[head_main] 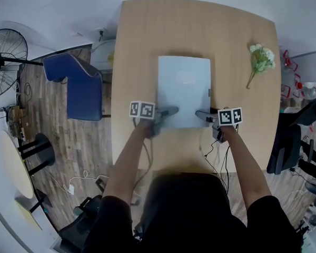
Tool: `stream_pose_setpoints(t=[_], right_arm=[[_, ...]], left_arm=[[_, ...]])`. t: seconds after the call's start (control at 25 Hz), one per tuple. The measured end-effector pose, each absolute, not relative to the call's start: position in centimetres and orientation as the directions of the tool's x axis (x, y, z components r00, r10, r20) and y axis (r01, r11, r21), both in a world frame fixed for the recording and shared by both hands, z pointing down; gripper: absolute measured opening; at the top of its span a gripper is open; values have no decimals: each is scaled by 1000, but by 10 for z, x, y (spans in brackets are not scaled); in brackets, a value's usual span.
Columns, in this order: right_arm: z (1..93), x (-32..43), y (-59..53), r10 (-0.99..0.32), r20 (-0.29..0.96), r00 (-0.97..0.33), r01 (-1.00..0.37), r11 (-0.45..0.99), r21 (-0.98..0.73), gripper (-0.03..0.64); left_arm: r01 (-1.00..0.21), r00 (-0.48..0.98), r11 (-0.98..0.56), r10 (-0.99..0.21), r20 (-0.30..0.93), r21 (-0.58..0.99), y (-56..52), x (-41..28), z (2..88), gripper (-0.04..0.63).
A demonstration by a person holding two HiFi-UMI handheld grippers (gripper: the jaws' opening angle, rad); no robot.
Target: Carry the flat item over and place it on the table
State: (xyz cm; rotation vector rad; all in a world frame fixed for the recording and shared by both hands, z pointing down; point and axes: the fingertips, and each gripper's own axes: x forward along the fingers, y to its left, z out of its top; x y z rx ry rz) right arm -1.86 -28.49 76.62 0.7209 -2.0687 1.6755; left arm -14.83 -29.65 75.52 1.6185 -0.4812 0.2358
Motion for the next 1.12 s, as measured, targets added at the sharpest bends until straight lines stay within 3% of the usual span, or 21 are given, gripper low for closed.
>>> stream_pose_setpoints(t=[0.24, 0.48, 1.12], right_arm=[[766, -18, -286, -167, 588, -791, -610, 147, -779, 388], [768, -15, -284, -179, 629, -757, -653, 158, -741, 372], [768, -16, -282, -186, 633, -752, -658, 156, -736, 374]], left_arm=[[-527, 845, -96, -166, 508, 844, -296, -148, 755, 460], [-698, 699, -80, -291, 653, 712, -307, -168, 756, 498], [-750, 660, -200, -287, 694, 631, -304, -173, 762, 441]])
